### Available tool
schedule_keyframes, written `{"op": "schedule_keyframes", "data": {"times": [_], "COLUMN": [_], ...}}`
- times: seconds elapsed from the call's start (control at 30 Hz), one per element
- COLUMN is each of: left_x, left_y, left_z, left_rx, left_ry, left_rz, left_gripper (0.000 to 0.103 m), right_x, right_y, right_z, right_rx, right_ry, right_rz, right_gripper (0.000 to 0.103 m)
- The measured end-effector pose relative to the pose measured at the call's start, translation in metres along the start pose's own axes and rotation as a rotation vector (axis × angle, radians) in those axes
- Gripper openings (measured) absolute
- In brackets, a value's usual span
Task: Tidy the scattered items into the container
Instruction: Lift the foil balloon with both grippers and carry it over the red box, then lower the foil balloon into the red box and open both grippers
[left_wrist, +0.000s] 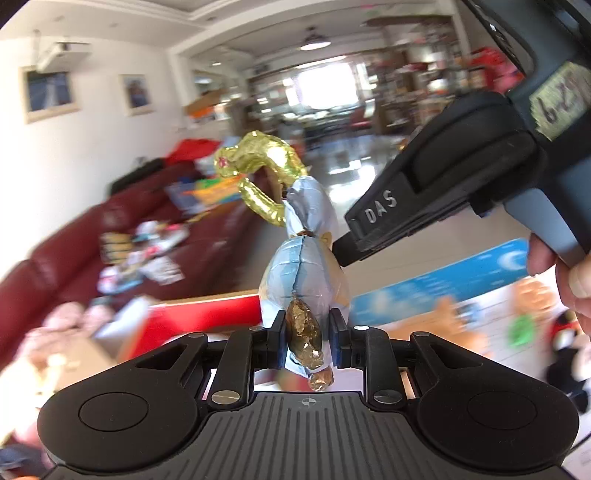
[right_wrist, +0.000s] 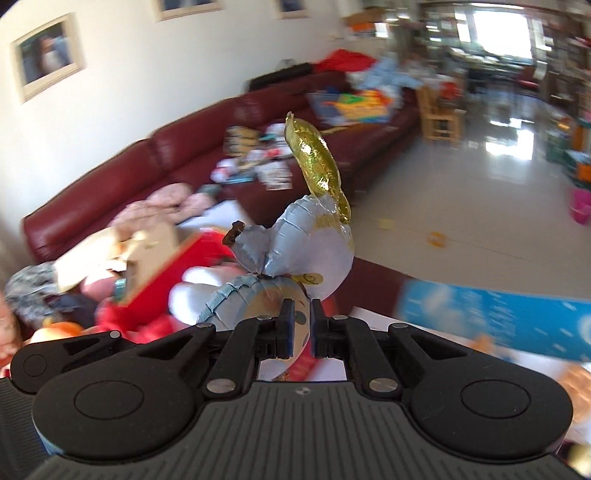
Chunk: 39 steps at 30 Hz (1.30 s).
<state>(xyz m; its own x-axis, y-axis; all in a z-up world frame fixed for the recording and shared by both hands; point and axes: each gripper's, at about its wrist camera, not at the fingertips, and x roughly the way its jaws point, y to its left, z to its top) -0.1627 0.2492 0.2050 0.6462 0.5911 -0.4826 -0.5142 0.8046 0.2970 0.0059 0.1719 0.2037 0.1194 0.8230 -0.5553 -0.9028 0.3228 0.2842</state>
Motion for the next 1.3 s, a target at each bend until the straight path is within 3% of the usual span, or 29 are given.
{"op": "schedule_keyframes", "data": {"times": [0.23, 0.4, 0.57, 0.63, 0.67, 0.73, 0.83, 0.93, 1.0, 1.3], "left_x": [0.025, 0.057, 0.073, 0.073, 0.073, 0.069, 0.062, 0.043, 0.031, 0.018], "left_y": [0.085, 0.134, 0.154, 0.160, 0.159, 0.149, 0.134, 0.123, 0.119, 0.122], "left_z": [-0.006, -0.020, -0.040, -0.049, -0.054, -0.056, -0.055, -0.054, -0.054, -0.055], "left_rx": [0.022, 0.017, -0.016, -0.027, -0.030, -0.034, -0.016, 0.000, -0.002, -0.036], "left_ry": [0.147, 0.263, 0.314, 0.324, 0.325, 0.297, 0.241, 0.183, 0.158, 0.112], "left_rz": [0.181, 0.235, 0.222, 0.187, 0.174, 0.161, 0.140, 0.114, 0.092, 0.039], "left_gripper": [0.019, 0.019, 0.024, 0.035, 0.051, 0.068, 0.082, 0.086, 0.089, 0.089], "right_x": [0.084, 0.140, 0.177, 0.183, 0.188, 0.187, 0.176, 0.158, 0.149, 0.128], "right_y": [0.083, 0.105, 0.108, 0.111, 0.116, 0.117, 0.113, 0.109, 0.104, 0.098], "right_z": [0.024, 0.018, 0.007, 0.005, 0.005, 0.003, 0.005, 0.013, 0.018, 0.015], "right_rx": [-0.043, -0.024, 0.010, -0.016, -0.037, -0.068, -0.059, -0.085, -0.080, -0.108], "right_ry": [0.069, 0.149, 0.215, 0.214, 0.212, 0.201, 0.195, 0.141, 0.120, 0.110], "right_rz": [0.139, 0.131, 0.069, 0.038, 0.026, 0.023, 0.077, 0.090, 0.104, 0.098], "right_gripper": [0.010, 0.011, 0.010, 0.010, 0.010, 0.010, 0.010, 0.023, 0.039, 0.050]}}
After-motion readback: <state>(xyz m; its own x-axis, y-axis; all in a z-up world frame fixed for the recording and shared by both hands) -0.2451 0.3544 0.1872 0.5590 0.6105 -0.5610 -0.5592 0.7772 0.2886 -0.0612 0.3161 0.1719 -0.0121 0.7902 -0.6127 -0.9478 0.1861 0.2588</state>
